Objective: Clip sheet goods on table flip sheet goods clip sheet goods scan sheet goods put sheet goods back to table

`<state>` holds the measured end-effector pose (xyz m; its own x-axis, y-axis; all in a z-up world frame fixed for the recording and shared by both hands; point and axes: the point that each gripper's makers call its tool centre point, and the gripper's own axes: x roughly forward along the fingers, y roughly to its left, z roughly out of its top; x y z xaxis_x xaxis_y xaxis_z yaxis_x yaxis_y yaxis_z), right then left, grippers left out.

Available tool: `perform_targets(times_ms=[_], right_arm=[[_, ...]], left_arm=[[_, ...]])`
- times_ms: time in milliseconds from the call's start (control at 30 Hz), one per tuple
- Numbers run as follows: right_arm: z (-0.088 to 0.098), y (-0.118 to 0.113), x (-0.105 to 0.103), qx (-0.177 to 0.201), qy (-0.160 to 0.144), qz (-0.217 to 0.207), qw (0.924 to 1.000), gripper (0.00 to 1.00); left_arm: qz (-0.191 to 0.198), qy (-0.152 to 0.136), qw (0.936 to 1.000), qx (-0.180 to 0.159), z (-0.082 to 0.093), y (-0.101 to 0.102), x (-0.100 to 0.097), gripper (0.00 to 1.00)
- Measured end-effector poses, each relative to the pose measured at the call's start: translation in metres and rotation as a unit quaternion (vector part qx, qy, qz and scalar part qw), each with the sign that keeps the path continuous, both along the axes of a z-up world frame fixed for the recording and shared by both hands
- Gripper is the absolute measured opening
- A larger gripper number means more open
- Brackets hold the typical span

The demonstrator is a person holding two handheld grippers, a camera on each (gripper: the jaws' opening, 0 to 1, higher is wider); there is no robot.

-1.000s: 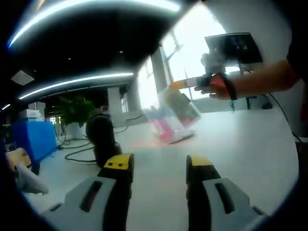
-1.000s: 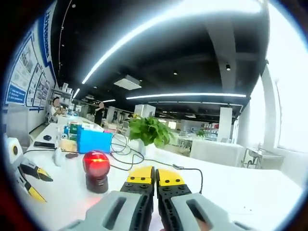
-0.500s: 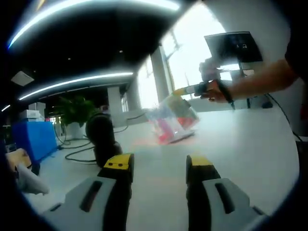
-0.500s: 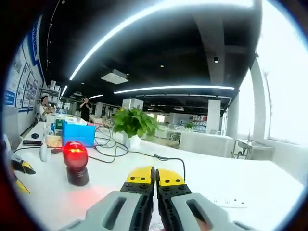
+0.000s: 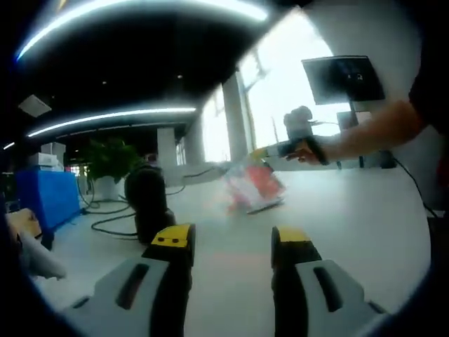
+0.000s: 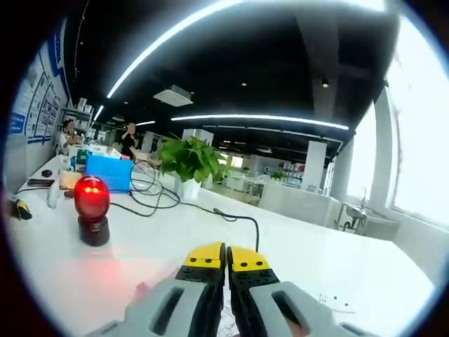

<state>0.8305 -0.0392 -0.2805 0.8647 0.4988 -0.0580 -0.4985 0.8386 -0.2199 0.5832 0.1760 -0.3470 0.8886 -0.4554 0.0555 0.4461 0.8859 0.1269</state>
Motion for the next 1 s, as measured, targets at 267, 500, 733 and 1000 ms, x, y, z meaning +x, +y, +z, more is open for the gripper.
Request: perform_targets(times_ms=[267, 500, 733, 1000], right_arm=[[-0.01, -0.006, 0.011, -0.006, 0.004, -0.002, 1.0, 0.0], [-0.014, -0.005, 0.014, -0.019, 0.013, 0.012, 0.9997, 0.0], [-0.023, -0.004, 0.014, -0.019, 0.026, 0.028, 0.9991, 0.0], [-0.036, -0.011, 0.027, -0.02, 0.046, 0.051, 0.9975, 0.0]], left_arm=[[0.002, 0.004, 1.0, 0.003, -0.002, -0.001, 0.002, 0.36], [0.004, 0.006, 1.0, 0.004, -0.003, 0.0, 0.002, 0.36], [0.003, 0.007, 0.9999, -0.007, -0.002, 0.001, 0.003, 0.36], [0.01, 0.012, 0.9999, -0.007, -0.003, 0.001, 0.003, 0.36]])
